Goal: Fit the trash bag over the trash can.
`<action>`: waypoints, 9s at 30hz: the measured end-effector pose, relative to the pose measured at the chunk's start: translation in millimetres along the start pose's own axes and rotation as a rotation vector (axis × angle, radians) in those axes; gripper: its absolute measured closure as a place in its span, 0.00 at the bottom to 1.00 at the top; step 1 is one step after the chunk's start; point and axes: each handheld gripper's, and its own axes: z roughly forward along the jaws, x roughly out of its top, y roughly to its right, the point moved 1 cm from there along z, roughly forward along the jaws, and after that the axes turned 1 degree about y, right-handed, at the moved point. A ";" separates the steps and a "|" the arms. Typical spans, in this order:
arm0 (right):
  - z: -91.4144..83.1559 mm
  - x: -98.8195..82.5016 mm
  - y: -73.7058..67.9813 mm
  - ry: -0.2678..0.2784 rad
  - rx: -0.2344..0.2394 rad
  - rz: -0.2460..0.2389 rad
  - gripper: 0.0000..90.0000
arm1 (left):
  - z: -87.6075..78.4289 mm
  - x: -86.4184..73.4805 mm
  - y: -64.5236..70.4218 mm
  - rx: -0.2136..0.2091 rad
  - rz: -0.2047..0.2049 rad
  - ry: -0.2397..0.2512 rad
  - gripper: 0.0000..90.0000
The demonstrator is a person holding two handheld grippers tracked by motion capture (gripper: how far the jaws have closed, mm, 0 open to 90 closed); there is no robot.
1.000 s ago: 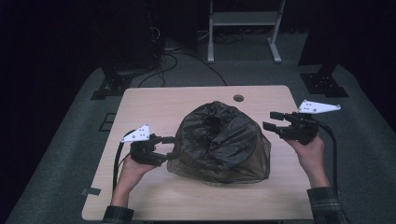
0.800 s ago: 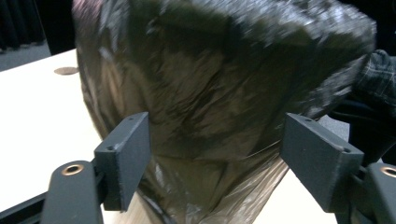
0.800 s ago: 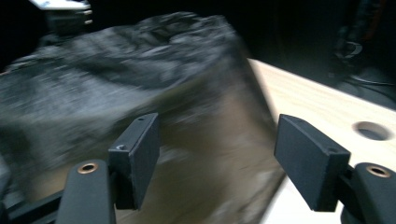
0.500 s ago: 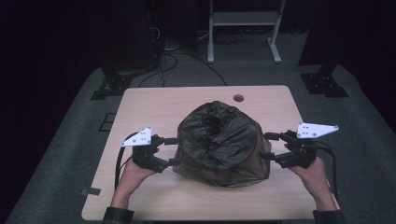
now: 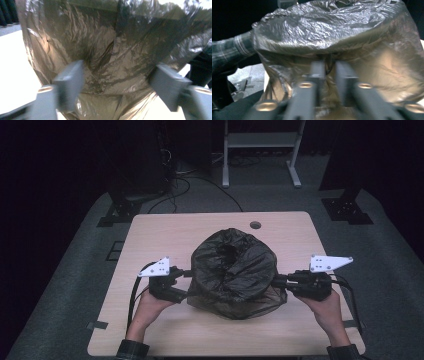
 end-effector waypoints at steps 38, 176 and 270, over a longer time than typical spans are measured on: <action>2.2 -62.4 28.2 -0.236 -0.107 0.094 0.99 | -7.8 -10.9 -4.3 0.057 -0.041 -0.027 0.82; 124.7 124.3 19.0 -0.793 -0.046 -0.258 0.12 | 19.6 7.2 11.2 -0.004 -0.049 -0.072 0.00; 86.5 95.7 -5.2 -0.776 -0.110 -0.193 0.11 | 20.6 5.4 11.8 -0.002 -0.064 -0.095 0.00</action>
